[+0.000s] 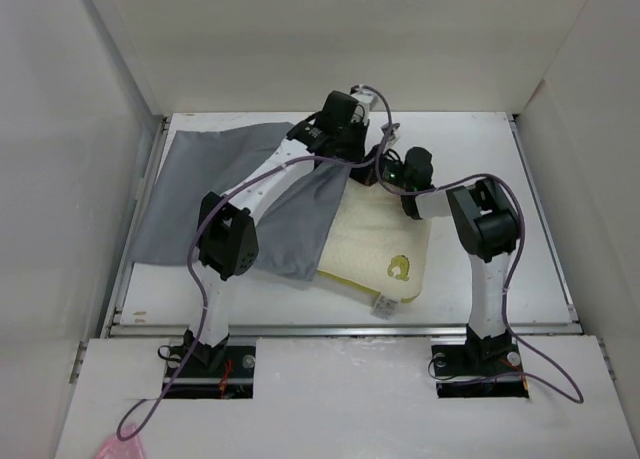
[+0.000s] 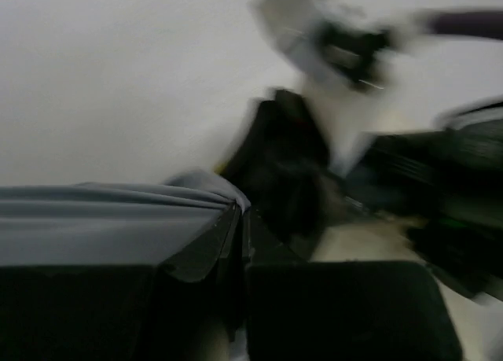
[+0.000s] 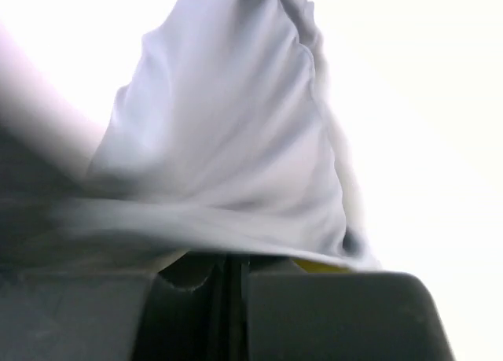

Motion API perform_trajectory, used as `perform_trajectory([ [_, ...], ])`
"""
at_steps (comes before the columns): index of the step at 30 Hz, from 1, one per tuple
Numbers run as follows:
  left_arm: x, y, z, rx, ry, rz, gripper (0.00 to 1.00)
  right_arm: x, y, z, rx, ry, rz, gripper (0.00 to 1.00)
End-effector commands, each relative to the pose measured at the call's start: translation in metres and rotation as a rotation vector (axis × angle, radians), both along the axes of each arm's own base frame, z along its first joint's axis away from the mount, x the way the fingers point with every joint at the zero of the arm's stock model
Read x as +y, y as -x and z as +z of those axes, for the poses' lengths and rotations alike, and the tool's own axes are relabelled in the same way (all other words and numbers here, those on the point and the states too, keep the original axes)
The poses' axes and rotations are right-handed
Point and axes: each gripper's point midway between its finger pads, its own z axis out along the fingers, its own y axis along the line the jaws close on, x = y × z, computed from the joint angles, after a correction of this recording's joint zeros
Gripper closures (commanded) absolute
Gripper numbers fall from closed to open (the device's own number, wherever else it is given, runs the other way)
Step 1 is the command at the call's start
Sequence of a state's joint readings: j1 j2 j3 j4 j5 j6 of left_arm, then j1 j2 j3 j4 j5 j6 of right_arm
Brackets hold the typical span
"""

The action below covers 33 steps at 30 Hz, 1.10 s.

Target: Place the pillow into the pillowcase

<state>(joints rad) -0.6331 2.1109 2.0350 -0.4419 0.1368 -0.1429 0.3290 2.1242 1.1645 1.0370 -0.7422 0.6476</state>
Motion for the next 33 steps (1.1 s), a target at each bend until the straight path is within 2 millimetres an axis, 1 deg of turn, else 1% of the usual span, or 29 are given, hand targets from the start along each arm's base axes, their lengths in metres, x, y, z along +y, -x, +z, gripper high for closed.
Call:
perform_trajectory([
  [1,-0.093,0.126,0.067,0.029,0.213,-0.469,1.0,-0.008,0.016,0.095,-0.214,-0.311,0.027,1.0],
  [2,-0.094,0.133,0.074,0.027,0.231,-0.507,1.0,-0.009,0.014,0.094,-0.205,-0.313,0.017,1.0],
  [3,-0.098,0.145,0.068,0.053,0.233,-0.541,1.0,-0.008,0.012,0.091,-0.163,-0.29,0.007,1.0],
  [4,-0.095,0.143,0.077,0.02,0.239,-0.525,1.0,-0.009,0.011,0.087,-0.165,-0.26,-0.005,0.93],
  [5,-0.094,0.138,0.071,0.037,0.238,-0.477,1.0,-0.019,0.005,0.084,-0.156,-0.24,-0.043,0.85],
  [6,-0.08,0.115,0.063,0.03,0.211,-0.378,1.0,-0.027,0.005,0.078,-0.132,-0.196,-0.077,0.63],
  [7,-0.08,0.114,0.063,0.037,0.213,-0.358,1.0,-0.035,0.003,0.075,-0.116,-0.175,-0.115,0.52],
  [8,-0.067,0.1,0.053,0.067,0.201,-0.314,0.96,-0.043,0.0,0.071,-0.103,-0.145,-0.155,0.45],
  [9,-0.059,0.094,0.051,0.094,0.202,-0.271,0.86,-0.052,-0.004,0.066,-0.087,-0.107,-0.204,0.33],
  [10,-0.051,0.086,0.048,0.092,0.187,-0.236,0.78,-0.063,-0.005,0.052,0.027,-0.026,-0.248,0.02],
  [11,-0.043,0.083,0.052,0.084,0.185,-0.204,0.7,-0.07,-0.008,0.046,0.01,0.059,-0.283,0.0],
  [12,-0.034,0.077,0.054,0.068,0.174,-0.17,0.35,-0.081,-0.012,0.039,0.047,0.113,-0.356,0.0],
  [13,-0.028,0.077,0.051,0.063,0.158,-0.145,0.18,-0.09,-0.002,0.033,0.126,0.194,-0.381,0.0],
  [14,-0.023,0.075,0.053,0.049,0.147,-0.121,0.1,-0.097,0.002,0.031,0.113,0.257,-0.399,0.0],
  [15,-0.02,0.078,0.067,0.023,0.166,-0.124,0.08,-0.104,0.008,0.027,0.144,0.301,-0.419,0.0],
  [16,-0.016,0.081,0.066,0.025,0.159,-0.116,0.0,-0.116,0.008,0.028,0.155,0.345,-0.474,0.0],
  [17,-0.013,0.08,0.071,0.003,0.162,-0.102,0.0,-0.124,0.022,0.023,0.217,0.415,-0.475,0.0],
  [19,-0.005,0.084,0.088,-0.029,0.181,-0.081,0.0,-0.145,0.031,0.014,0.263,0.532,-0.542,0.0],
  [20,0.0,0.087,0.084,-0.019,0.175,-0.06,0.0,-0.159,0.047,-0.002,0.347,0.621,-0.557,0.0],
  [21,0.011,0.084,0.083,-0.029,0.152,-0.006,0.0,-0.17,0.054,0.005,0.363,0.639,-0.61,0.0],
  [22,0.019,0.089,0.093,-0.039,0.168,0.024,0.0,-0.181,0.06,0.005,0.382,0.673,-0.654,0.0],
  [23,0.028,0.095,0.074,-0.005,0.138,0.05,0.0,-0.195,0.068,0.001,0.405,0.719,-0.709,0.0],
  [25,0.045,0.106,0.074,-0.001,0.139,0.099,0.0,-0.202,0.091,0.013,0.393,0.733,-0.699,0.0],
  [26,0.051,0.112,0.066,0.024,0.138,0.126,0.0,-0.189,0.1,0.019,0.374,0.708,-0.646,0.0],
  [27,0.062,0.122,0.037,0.074,0.096,0.151,0.0,-0.18,0.114,0.016,0.349,0.718,-0.583,0.0],
  [28,0.066,0.131,0.029,0.084,0.08,0.162,0.0,-0.173,0.129,0.029,0.294,0.714,-0.543,0.0],
  [29,0.068,0.149,0.028,0.089,0.075,0.139,0.0,-0.166,0.138,0.035,0.268,0.722,-0.52,0.0],
  [30,0.077,0.165,0.0,0.151,0.027,0.164,0.0,-0.146,0.157,0.03,0.239,0.752,-0.444,0.0],
  [33,0.088,0.209,-0.027,0.231,-0.036,0.159,0.02,-0.121,0.191,0.033,0.184,0.766,-0.348,0.0],
])
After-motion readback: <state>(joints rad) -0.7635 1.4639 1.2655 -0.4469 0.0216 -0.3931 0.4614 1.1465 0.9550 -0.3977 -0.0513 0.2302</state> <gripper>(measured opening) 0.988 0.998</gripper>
